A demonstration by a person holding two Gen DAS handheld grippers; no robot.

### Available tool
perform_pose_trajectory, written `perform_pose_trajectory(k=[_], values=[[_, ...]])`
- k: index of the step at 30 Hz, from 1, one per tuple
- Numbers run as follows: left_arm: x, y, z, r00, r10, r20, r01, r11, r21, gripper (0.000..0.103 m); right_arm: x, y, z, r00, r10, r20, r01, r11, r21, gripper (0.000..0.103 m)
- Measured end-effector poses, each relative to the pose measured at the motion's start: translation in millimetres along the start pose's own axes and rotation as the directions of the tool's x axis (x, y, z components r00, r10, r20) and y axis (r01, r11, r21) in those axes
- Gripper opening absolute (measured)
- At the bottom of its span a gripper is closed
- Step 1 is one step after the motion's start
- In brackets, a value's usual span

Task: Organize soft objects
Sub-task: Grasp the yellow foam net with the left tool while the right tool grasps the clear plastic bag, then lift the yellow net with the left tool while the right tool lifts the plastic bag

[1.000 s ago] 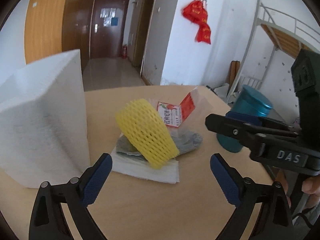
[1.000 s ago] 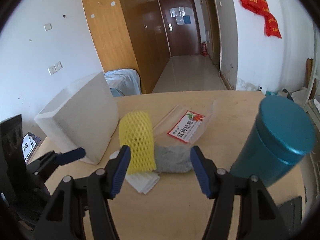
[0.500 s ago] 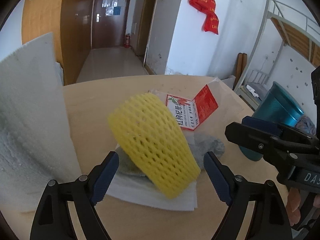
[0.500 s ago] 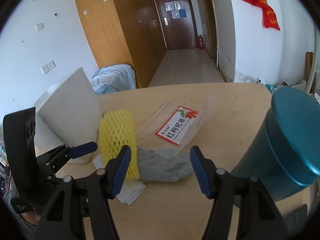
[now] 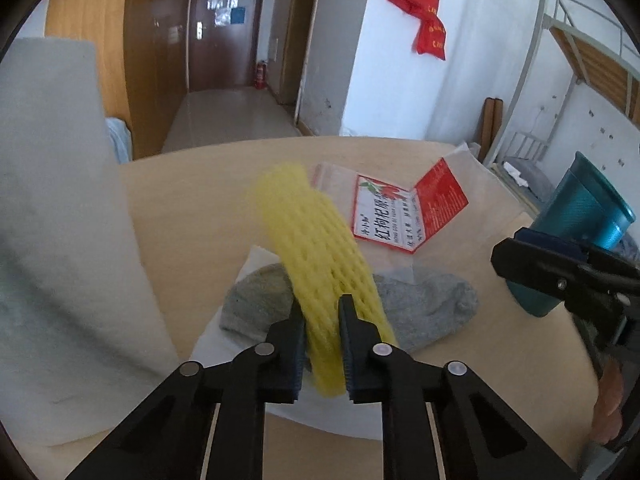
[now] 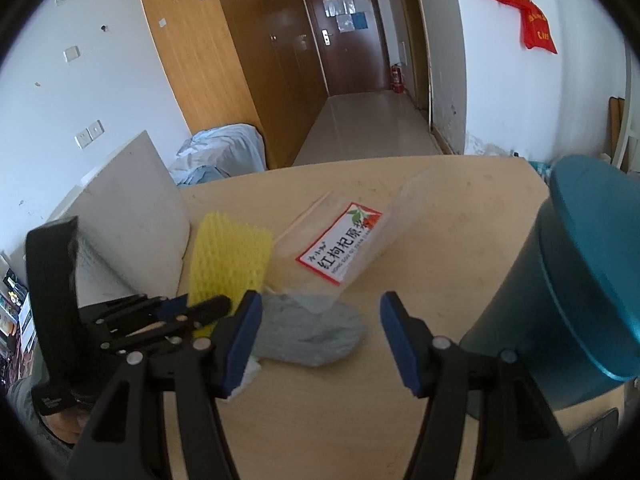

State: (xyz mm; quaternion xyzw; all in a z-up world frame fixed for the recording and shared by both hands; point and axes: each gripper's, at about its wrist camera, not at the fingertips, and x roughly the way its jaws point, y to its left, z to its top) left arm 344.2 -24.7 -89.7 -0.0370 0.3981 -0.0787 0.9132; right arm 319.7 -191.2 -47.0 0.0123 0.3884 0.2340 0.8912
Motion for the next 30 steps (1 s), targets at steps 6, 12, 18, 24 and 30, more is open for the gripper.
perform_pose_trajectory(k=[6, 12, 18, 24, 30], values=[[-8.2, 2.3, -3.2, 1.0, 0.0, 0.022, 0.0, 0.999, 0.033, 0.011, 3.1, 1.7, 1.4, 1.0, -0.002, -0.007, 0.002, 1.0, 0.001, 0.066], [-9.9, 2.1, 0.4, 0.999, -0.023, 0.043, 0.021, 0.999, 0.038, 0.01, 15.4, 8.0, 6.1, 1.0, -0.012, -0.02, 0.012, 1.0, 0.001, 0.066], [-8.3, 6.5, 1.4, 0.998, -0.048, 0.04, 0.047, 0.999, 0.022, 0.01, 36.3, -2.5, 15.1, 0.997, -0.068, -0.032, 0.07, 0.996, 0.064, 0.065], [-13.3, 6.1, 0.3, 0.997, -0.068, 0.045, 0.066, 0.997, 0.032, 0.01, 45.4, -16.5, 15.2, 0.992, -0.099, -0.078, 0.107, 0.988, 0.111, 0.011], [-19.9, 15.1, 0.5, 0.994, -0.096, 0.055, 0.096, 0.995, 0.008, 0.01, 25.6, -7.6, 13.7, 0.992, -0.121, -0.024, 0.122, 0.988, 0.099, 0.004]])
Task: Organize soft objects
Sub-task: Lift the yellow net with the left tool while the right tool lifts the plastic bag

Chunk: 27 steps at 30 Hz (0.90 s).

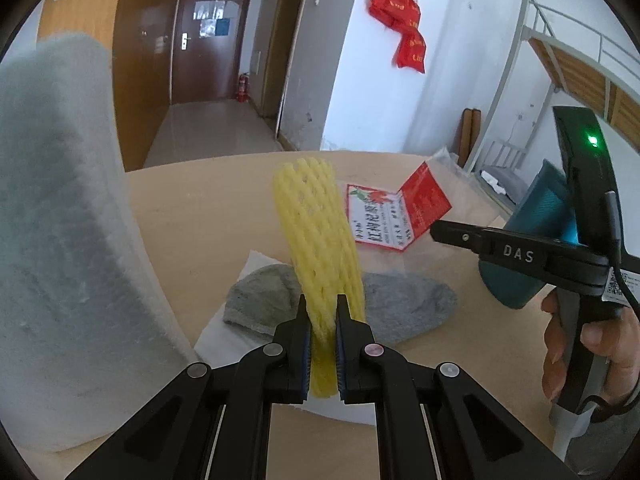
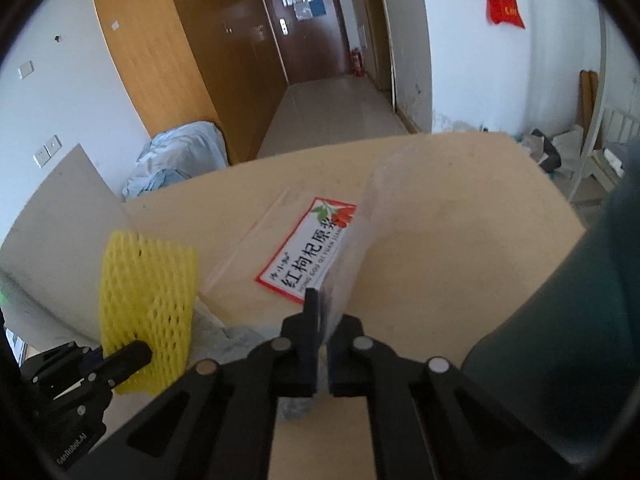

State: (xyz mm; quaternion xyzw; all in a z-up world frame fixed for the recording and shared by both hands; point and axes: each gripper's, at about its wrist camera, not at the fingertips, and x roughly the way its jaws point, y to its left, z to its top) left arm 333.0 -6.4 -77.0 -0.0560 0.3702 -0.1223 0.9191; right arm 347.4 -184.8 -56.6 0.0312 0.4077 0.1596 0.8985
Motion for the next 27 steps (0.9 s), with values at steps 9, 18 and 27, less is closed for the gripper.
perform_pose_trajectory(k=[9, 18, 27], values=[[-62.3, -3.8, -0.2, 0.992, -0.028, 0.123, 0.02, 0.997, 0.068, 0.01, -50.5, 10.1, 2.9, 0.993, 0.036, 0.115, -0.033, 0.999, -0.028, 0.004], [-98.8, -4.9, -12.6, 0.987, -0.007, 0.161, -0.005, 0.998, 0.068, 0.01, -93.0, 24.0, -2.8, 0.977, 0.07, 0.201, -0.059, 0.997, -0.058, 0.004], [-127.5, -14.8, -18.6, 0.978, -0.009, 0.206, -0.004, 0.998, 0.063, 0.01, -129.0, 31.1, 5.5, 0.951, 0.085, 0.298, -0.064, 0.995, -0.081, 0.004]])
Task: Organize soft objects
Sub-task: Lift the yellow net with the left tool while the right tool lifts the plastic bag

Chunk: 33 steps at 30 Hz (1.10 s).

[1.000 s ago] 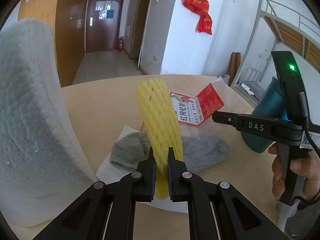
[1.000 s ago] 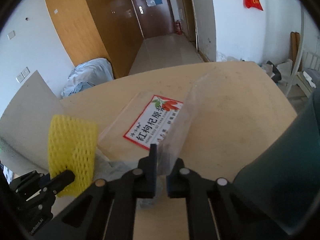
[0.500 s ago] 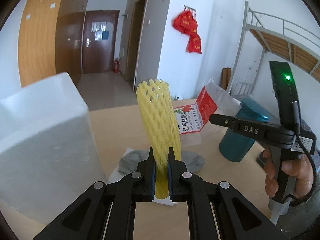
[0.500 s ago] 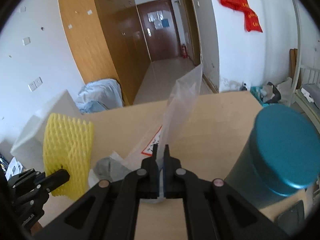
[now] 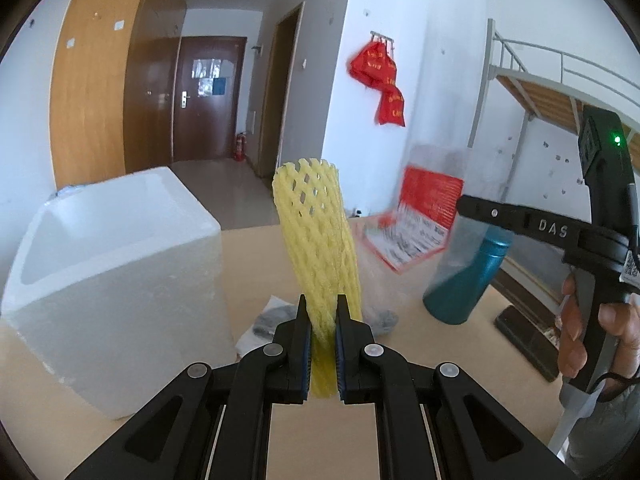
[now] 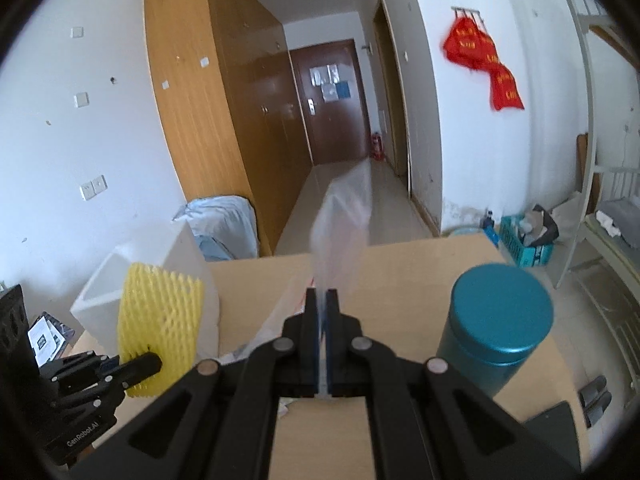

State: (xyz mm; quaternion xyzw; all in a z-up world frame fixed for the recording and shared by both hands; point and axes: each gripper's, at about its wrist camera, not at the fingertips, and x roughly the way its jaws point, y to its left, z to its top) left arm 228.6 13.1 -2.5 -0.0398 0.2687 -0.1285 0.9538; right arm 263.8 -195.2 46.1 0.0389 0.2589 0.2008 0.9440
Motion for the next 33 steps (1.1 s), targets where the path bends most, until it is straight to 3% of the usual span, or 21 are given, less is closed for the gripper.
perform_pose_trajectory(k=[3, 6, 12, 16, 19, 21, 23, 25, 33], values=[[-8.1, 4.0, -0.4, 1.0, 0.004, 0.01, -0.004, 1.0, 0.003, 0.01, -1.3, 1.3, -9.5, 1.0, 0.006, -0.008, -0.006, 1.0, -0.008, 0.004], [-11.9, 5.0, -4.4, 1.0, 0.015, 0.002, -0.015, 1.0, 0.005, 0.01, 11.1, -2.6, -26.1, 0.997, 0.021, -0.075, -0.021, 1.0, 0.011, 0.004], [-17.2, 4.2, -10.3, 1.0, 0.019, -0.006, -0.019, 1.0, 0.008, 0.01, 27.5, -5.7, -55.9, 0.983, 0.002, -0.182, -0.003, 1.0, -0.003, 0.004], [-15.8, 1.5, -12.4, 1.0, 0.012, -0.011, -0.012, 1.0, 0.007, 0.01, 20.9, -4.0, -68.3, 0.979, -0.024, -0.201, 0.018, 0.999, -0.029, 0.005], [-16.1, 0.8, -13.0, 1.0, 0.001, -0.011, -0.001, 1.0, -0.002, 0.01, 12.3, -6.0, -74.8, 0.974, -0.04, -0.222, 0.037, 0.999, -0.02, 0.015], [-16.6, -2.0, -13.6, 1.0, -0.007, -0.01, 0.007, 1.0, -0.002, 0.01, 7.8, -7.6, -78.7, 0.969, -0.059, -0.24, 0.055, 0.998, -0.025, 0.03], [-17.3, -3.9, -15.9, 1.0, -0.02, -0.011, 0.02, 1.0, 0.005, 0.01, 5.0, -12.1, -84.6, 0.962, -0.097, -0.257, 0.092, 0.995, -0.03, 0.053], [-17.0, -5.8, -17.1, 0.999, -0.03, -0.01, 0.03, 1.0, 0.009, 0.01, 5.8, -16.9, -92.8, 0.955, -0.107, -0.277, 0.102, 0.994, -0.032, 0.057], [-19.4, -7.5, -19.3, 0.999, -0.048, -0.009, 0.048, 0.999, 0.002, 0.01, 23.7, -20.6, -130.9, 0.925, -0.054, -0.377, 0.071, 0.997, 0.032, 0.057]])
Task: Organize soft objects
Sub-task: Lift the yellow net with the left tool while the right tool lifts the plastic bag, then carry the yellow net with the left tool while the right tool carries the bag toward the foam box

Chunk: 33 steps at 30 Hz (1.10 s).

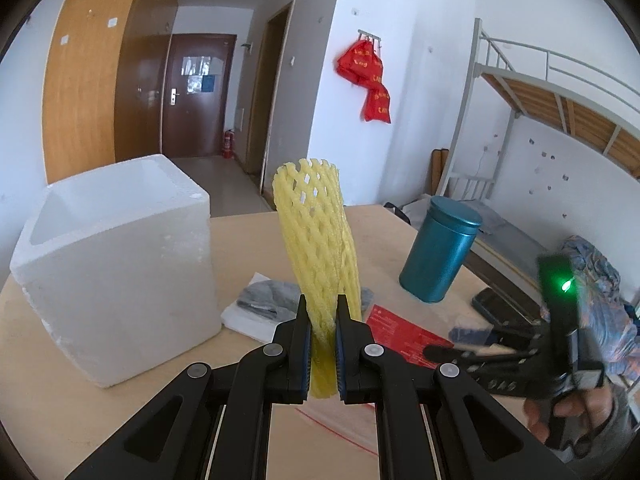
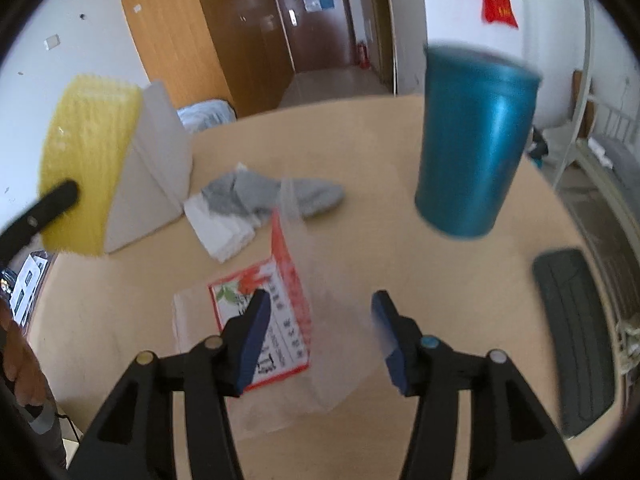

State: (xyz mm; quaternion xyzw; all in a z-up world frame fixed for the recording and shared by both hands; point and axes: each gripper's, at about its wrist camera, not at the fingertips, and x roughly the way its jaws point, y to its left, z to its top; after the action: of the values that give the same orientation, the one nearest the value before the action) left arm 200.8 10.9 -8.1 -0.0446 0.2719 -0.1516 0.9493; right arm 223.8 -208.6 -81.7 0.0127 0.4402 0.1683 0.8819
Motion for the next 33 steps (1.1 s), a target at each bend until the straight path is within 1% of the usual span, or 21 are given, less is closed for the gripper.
perform_pose_trajectory(k=[2, 4, 5, 6, 7, 8, 9, 11, 14, 17, 18, 19, 20, 21, 22, 23, 25, 27, 33], values=[[-2.8, 0.4, -1.3, 1.0, 0.002, 0.003, -0.002, 1.0, 0.0, 0.01, -2.2, -1.1, -9.9, 1.0, 0.002, 0.01, -0.002, 1.0, 0.005, 0.057], [-5.7, 0.4, -3.5, 1.0, 0.007, 0.011, -0.007, 1.0, 0.001, 0.01, -17.3, -4.7, -22.0, 0.998, 0.01, 0.058, -0.01, 1.0, 0.009, 0.057], [-6.1, 1.0, -4.3, 1.0, 0.005, 0.009, -0.005, 1.0, 0.001, 0.01, -21.0, -6.7, -24.9, 0.997, 0.014, 0.073, -0.015, 1.0, 0.009, 0.06], [-5.8, 0.8, -4.0, 1.0, 0.002, 0.005, -0.002, 1.0, 0.001, 0.01, -27.3, -10.3, -31.6, 0.996, 0.012, 0.091, -0.013, 1.0, 0.014, 0.064], [-5.4, 0.9, -4.3, 1.0, 0.0, 0.003, 0.0, 1.0, -0.002, 0.01, -30.1, -12.0, -35.9, 0.995, 0.008, 0.1, -0.01, 1.0, 0.014, 0.075], [-5.0, 0.2, -3.7, 1.0, -0.001, 0.002, 0.001, 1.0, -0.004, 0.01, -31.1, -13.9, -39.0, 0.994, 0.007, 0.111, -0.008, 1.0, 0.009, 0.079], [-4.7, 0.3, -3.7, 1.0, -0.004, 0.001, 0.004, 1.0, -0.007, 0.01, -29.7, -15.6, -38.3, 0.993, 0.006, 0.118, -0.006, 1.0, 0.004, 0.079], [-4.6, -0.6, -5.0, 1.0, -0.008, -0.001, 0.008, 1.0, -0.009, 0.01, -19.8, -18.8, -34.2, 0.995, 0.007, 0.103, -0.007, 1.0, 0.001, 0.08], [-6.7, -1.9, -6.8, 1.0, -0.009, 0.003, 0.009, 1.0, -0.013, 0.01, 0.0, -16.5, -25.7, 0.997, 0.056, 0.061, -0.056, 0.998, -0.005, 0.08], [-8.9, -2.5, -8.9, 1.0, 0.005, 0.008, -0.005, 1.0, -0.011, 0.01, 14.1, -8.0, -22.8, 0.995, 0.078, 0.061, -0.077, 0.997, -0.029, 0.079], [-8.8, -1.5, -8.2, 1.0, 0.007, 0.005, -0.007, 1.0, -0.013, 0.01, 18.5, -2.5, -21.2, 0.996, 0.066, 0.064, -0.063, 0.997, -0.043, 0.079], [-8.8, -1.2, -8.3, 1.0, 0.012, 0.004, -0.011, 1.0, -0.015, 0.01, 20.2, 1.9, -20.1, 0.997, 0.04, 0.064, -0.036, 0.998, -0.054, 0.068], [-9.2, -1.1, -8.4, 1.0, 0.018, 0.004, -0.018, 1.0, -0.014, 0.01, 20.2, 4.1, -19.2, 0.997, 0.05, 0.067, -0.046, 0.997, -0.062, 0.03], [-9.8, -1.9, -7.5, 1.0, 0.021, 0.006, -0.021, 1.0, -0.014, 0.01, 22.6, 4.4, -17.8, 0.996, 0.082, 0.045, -0.08, 0.995, -0.053, 0.012], [-10.5, -1.6, -7.3, 1.0, 0.024, 0.01, -0.023, 1.0, -0.015, 0.01, 23.4, 4.0, -17.2, 0.994, 0.105, 0.031, -0.103, 0.994, -0.038, 0.007], [-10.6, -1.8, -7.2, 1.0, 0.025, 0.009, -0.025, 1.0, -0.014, 0.01, 23.3, 4.8, -17.4, 0.995, 0.099, 0.022, -0.098, 0.994, -0.039, 0.003], [-10.7, -2.4, -6.8, 1.0, 0.028, 0.011, -0.028, 0.999, -0.016, 0.01, 17.1, 9.6, -19.1, 0.996, 0.08, 0.034, -0.078, 0.995, -0.059, 0.003], [-10.7, -2.8, -6.7, 1.0, 0.027, 0.01, -0.027, 0.999, -0.019, 0.01, 7.4, 10.2, -19.0, 0.993, 0.108, 0.053, -0.106, 0.993, -0.049, 0.001], [-18.3, -6.6, -6.8, 0.999, 0.026, 0.026, -0.025, 0.999, -0.02, 0.01, -34.0, 22.7, -16.4, 0.981, 0.129, 0.147, -0.121, 0.99, -0.067, 0.001]])
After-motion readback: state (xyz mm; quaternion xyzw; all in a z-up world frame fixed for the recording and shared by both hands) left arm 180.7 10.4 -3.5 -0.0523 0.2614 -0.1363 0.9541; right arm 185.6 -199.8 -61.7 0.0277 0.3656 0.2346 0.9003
